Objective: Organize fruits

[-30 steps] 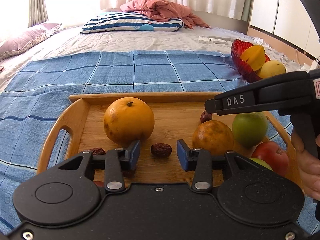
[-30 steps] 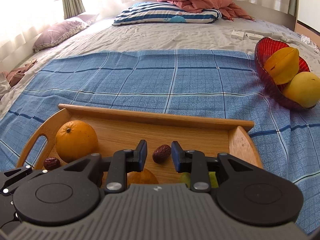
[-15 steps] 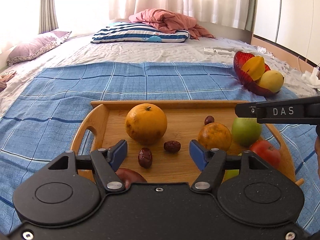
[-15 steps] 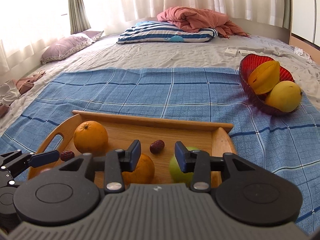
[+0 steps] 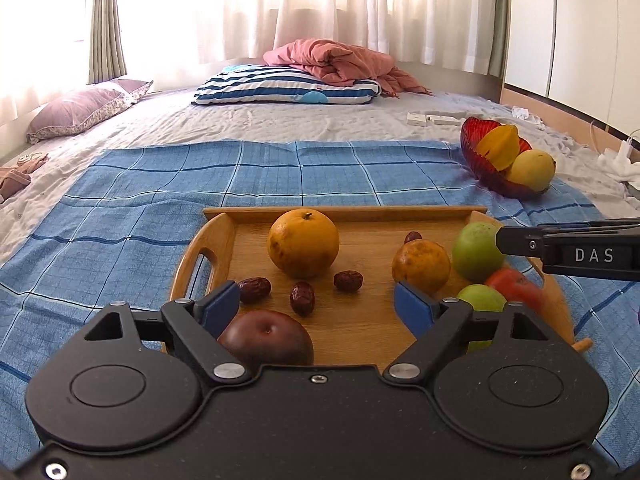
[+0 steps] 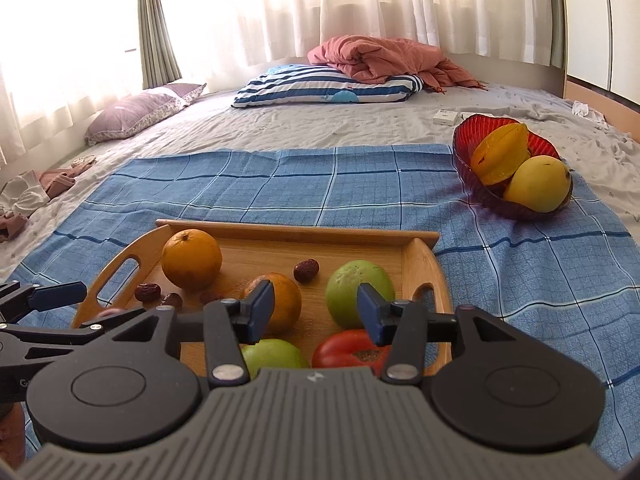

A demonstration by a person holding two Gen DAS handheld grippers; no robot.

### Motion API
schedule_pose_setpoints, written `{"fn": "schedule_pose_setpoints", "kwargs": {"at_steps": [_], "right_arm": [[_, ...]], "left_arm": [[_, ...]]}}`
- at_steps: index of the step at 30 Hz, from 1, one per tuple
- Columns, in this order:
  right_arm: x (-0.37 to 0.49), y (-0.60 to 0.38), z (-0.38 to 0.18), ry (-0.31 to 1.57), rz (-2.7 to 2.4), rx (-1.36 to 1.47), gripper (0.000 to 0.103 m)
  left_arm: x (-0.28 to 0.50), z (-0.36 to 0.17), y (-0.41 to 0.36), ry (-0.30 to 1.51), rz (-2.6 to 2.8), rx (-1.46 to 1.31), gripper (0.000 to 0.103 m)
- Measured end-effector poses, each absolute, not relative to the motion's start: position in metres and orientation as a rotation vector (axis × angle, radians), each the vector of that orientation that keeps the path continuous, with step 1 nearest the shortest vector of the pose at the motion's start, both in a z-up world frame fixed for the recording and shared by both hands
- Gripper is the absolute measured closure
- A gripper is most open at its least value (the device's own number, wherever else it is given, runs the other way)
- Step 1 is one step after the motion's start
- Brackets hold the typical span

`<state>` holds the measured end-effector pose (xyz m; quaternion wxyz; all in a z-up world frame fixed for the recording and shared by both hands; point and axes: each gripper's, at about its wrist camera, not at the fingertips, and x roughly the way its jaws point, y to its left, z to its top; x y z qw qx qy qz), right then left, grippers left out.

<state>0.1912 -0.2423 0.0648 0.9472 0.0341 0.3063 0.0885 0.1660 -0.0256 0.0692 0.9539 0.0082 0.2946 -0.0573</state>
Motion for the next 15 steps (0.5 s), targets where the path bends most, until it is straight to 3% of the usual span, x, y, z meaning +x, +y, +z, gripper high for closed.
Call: {"fn": "schedule_pose_setpoints", "kwargs": {"at_steps": [15], "right_arm": [[0.132, -0.229, 0.048, 0.541, 0.156, 0.003, 0.033]], "left_arm": [[0.122, 0.062, -0.016, 0.576, -0.12, -0.023, 0.011]]}}
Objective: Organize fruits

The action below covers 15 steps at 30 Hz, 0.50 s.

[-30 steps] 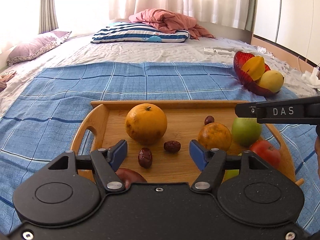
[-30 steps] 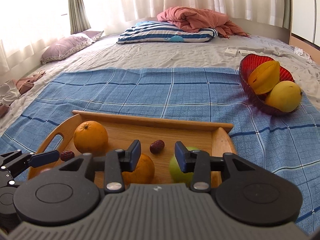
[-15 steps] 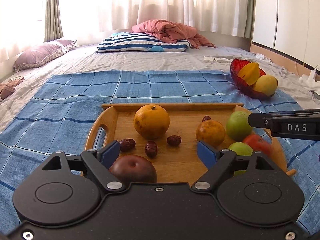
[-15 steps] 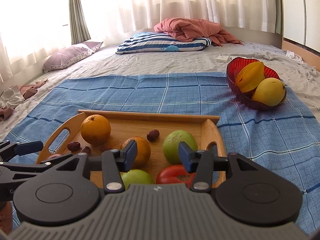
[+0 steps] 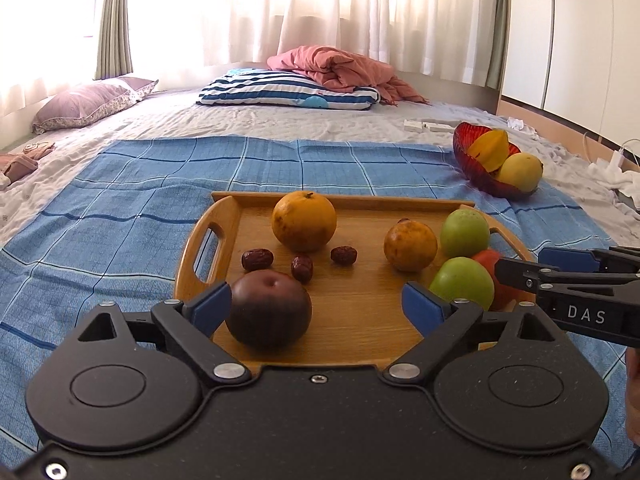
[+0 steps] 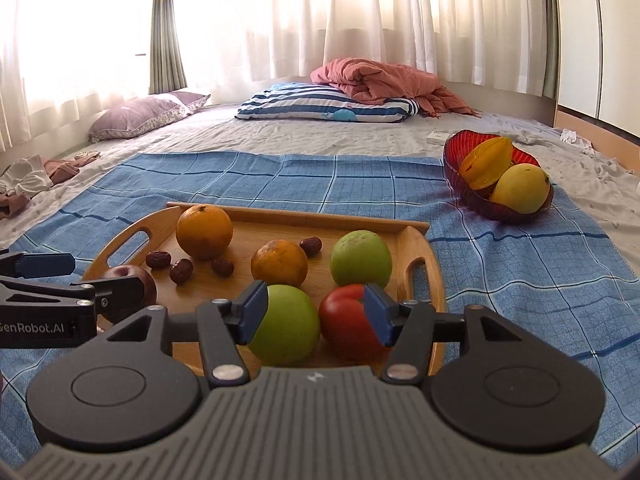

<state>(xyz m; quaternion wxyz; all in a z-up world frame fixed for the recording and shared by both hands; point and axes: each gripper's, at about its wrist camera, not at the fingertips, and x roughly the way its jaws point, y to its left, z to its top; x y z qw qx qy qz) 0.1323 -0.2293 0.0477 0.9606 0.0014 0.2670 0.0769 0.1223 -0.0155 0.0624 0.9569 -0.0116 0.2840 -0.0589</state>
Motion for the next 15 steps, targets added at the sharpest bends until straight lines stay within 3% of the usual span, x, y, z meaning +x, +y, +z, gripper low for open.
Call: {"fn": "schedule_pose_setpoints", "kwargs": {"at_steps": [15], "right_arm": [[0.106, -0.221, 0.024, 0.521, 0.126, -0.041, 0.03]], "left_arm": [[0.107, 0.036, -0.008, 0.617, -0.083, -0.035, 0.011]]}}
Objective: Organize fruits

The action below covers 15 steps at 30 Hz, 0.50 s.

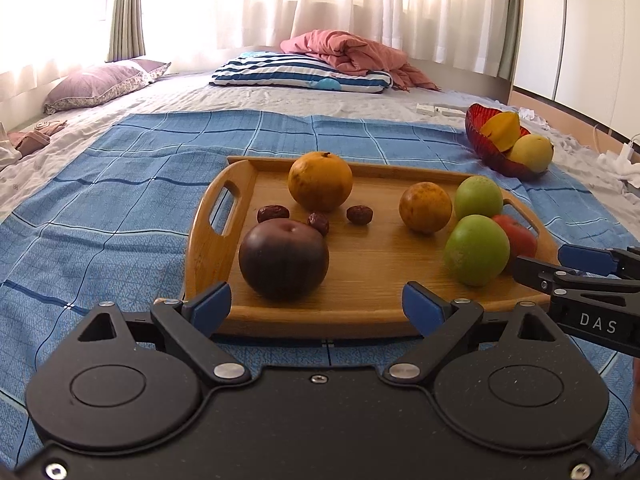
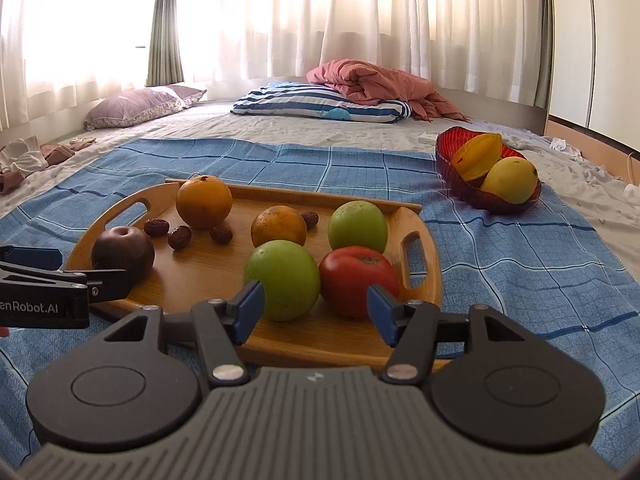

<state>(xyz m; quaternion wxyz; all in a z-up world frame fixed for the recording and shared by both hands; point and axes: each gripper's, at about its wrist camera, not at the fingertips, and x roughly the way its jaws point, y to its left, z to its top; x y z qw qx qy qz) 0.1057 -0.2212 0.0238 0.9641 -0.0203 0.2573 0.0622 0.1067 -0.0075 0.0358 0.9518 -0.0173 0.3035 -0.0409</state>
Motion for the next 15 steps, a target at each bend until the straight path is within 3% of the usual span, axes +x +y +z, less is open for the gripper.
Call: {"fn": "schedule_pose_setpoints", "kwargs": {"at_steps": [15], "right_arm": [[0.091, -0.219, 0.001, 0.511, 0.105, -0.045, 0.019]], "left_arm": [[0.099, 0.01, -0.011, 0.643, -0.06, -0.017, 0.009]]}}
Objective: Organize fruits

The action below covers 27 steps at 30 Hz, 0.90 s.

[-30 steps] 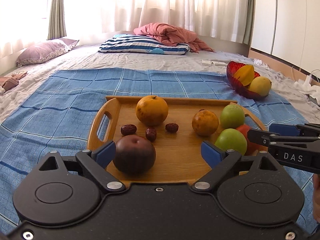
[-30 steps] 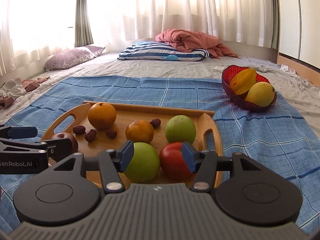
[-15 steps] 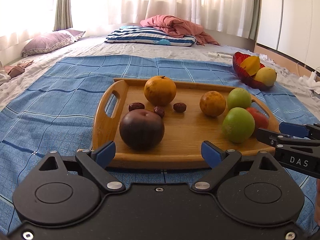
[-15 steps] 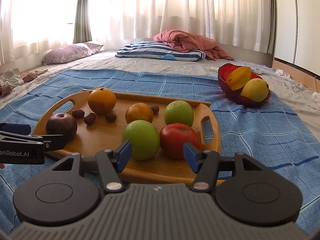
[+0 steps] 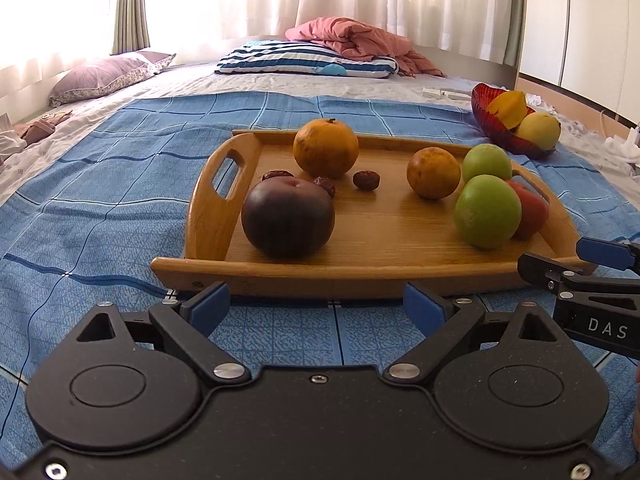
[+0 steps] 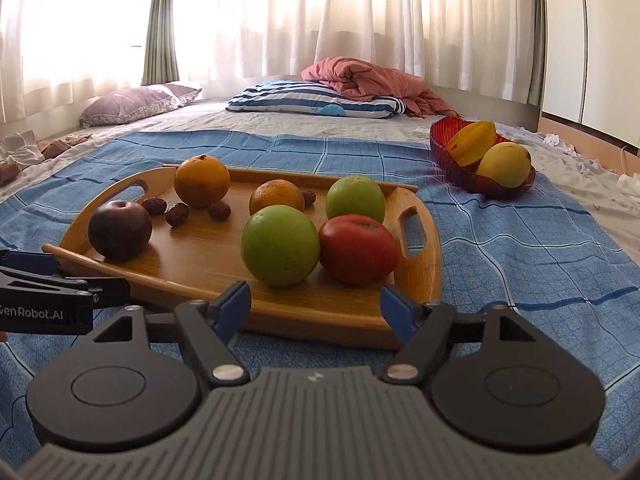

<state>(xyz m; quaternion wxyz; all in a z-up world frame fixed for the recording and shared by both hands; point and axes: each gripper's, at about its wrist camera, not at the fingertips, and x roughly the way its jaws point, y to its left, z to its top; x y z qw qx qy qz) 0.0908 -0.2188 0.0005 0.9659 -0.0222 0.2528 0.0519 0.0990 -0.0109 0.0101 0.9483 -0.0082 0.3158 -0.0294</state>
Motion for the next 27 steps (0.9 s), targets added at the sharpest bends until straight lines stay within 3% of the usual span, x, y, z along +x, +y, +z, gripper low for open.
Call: {"fn": "schedule_pose_setpoints", "kwargs": {"at_steps": [13, 17, 27], "right_arm": [[0.082, -0.207, -0.024, 0.505, 0.093, -0.108, 0.009], [0.086, -0.204, -0.029, 0.54, 0.105, -0.118, 0.001], [0.092, -0.213, -0.035, 0.583, 0.117, -0.05, 0.0]], "left_arm": [[0.1, -0.013, -0.01, 0.663, -0.034, -0.018, 0.005], [0.099, -0.018, -0.015, 0.652, -0.02, 0.016, 0.003], [0.096, -0.022, -0.018, 0.634, -0.011, 0.017, 0.0]]}}
